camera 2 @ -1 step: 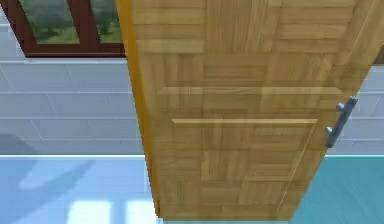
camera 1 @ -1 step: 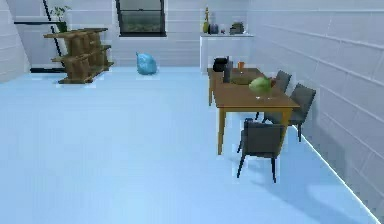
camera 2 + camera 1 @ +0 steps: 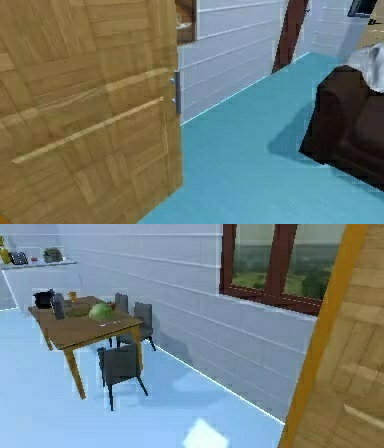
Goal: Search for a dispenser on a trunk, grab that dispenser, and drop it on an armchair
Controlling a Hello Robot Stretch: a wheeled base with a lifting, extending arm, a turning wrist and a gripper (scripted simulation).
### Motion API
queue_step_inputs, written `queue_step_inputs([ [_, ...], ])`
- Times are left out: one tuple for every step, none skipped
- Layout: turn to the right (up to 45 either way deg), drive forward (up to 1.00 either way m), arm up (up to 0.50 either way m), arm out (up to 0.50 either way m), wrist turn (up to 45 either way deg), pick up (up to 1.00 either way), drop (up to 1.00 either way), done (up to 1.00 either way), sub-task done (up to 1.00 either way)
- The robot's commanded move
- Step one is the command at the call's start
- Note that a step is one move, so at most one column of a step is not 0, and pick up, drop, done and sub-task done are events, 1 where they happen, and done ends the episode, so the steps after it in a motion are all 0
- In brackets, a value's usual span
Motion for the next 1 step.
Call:
queue_step_inputs([
  [45.0,0.00,0.00,0.00,0.0,0.00,0.00,0.00,0.00],
])
